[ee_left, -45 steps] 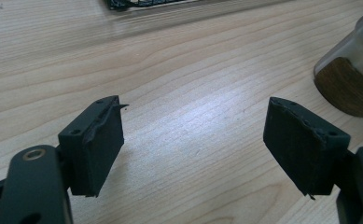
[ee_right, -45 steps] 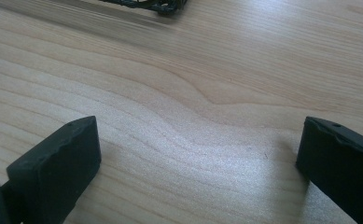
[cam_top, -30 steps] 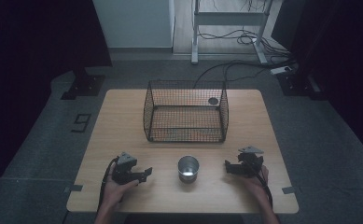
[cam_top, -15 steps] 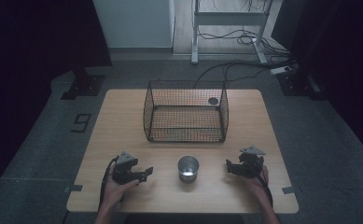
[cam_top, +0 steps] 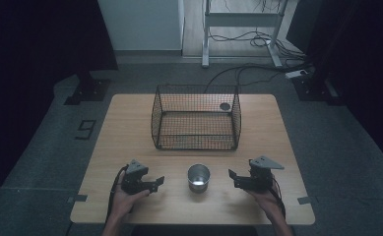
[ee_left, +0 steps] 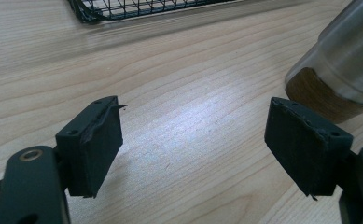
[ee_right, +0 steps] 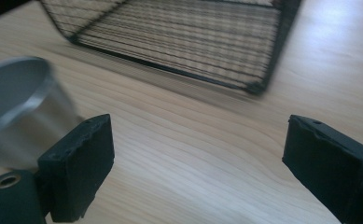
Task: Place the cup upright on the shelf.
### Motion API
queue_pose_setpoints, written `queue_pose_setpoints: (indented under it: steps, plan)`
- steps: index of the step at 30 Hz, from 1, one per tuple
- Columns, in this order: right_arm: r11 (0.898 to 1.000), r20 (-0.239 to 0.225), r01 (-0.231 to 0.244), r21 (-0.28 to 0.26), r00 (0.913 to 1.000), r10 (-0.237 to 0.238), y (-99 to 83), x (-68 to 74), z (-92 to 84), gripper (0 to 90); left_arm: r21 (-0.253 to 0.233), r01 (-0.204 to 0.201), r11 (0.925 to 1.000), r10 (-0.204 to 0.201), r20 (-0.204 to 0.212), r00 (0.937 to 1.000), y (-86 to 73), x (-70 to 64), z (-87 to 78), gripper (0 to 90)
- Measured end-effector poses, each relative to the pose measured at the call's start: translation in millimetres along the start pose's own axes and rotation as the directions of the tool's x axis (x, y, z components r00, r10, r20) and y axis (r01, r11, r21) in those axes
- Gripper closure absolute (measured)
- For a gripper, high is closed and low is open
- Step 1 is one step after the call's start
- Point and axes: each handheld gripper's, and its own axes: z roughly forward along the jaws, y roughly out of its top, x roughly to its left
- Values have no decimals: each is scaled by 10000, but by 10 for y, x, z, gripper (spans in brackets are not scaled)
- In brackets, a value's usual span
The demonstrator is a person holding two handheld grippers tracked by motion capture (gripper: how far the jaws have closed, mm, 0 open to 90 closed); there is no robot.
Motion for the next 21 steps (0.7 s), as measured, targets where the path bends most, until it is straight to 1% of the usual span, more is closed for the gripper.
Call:
queue_pose_setpoints:
  steps: [1, 2, 4, 5, 6, 10, 13, 14, 17, 21]
  plan:
    - [9999, -316, 17, -102, 9995, -20, 37, 65, -27, 87, 2, 5, 10000, -5, 2, 10000, 0, -3, 2, 194]
    - [9999, -316, 17, -102, 9995, -20, 37, 65, -27, 87, 14, 4, 10000, -4, 4, 10000, 1, -5, 2, 194]
    - [9995, -491, 206, -230, 9986, -217, 81, 157, -63, 86, 6, -16, 10000, 16, 6, 10000, 7, -16, -9, 194]
    - [9990, -674, 291, -327, 9972, -313, 116, 232, -96, 86, -10, -35, 10000, 35, 25, 10000, 9, -19, -17, 194]
    - [9990, -674, 291, -327, 9972, -313, 116, 232, -96, 86, -16, -43, 10000, 43, 28, 10000, 11, -20, -21, 194]
    - [9979, -945, 467, -459, 9942, -509, 155, 355, -125, 85, -30, -4, 10000, 4, -21, 10000, 9, -8, -22, 194]
    - [9976, -1284, 574, -391, 9898, -620, 161, 450, -100, 84, 16, -2, 10000, 2, -71, 10000, 7, 4, -20, 194]
    - [9969, -1378, 695, -366, 9877, -739, 158, 493, -78, 84, 20, 6, 10000, -6, -89, 10000, 7, 7, -22, 194]
    - [9952, -1582, 939, -262, 9827, -968, 154, 579, -27, 84, -4, 66, 10000, -66, -123, 9999, 7, 20, -31, 195]
    - [9943, -1749, 1052, -162, 9788, -1064, 157, 667, 39, 68, -24, 75, 10000, -75, -128, 9999, 7, 17, -39, 195]
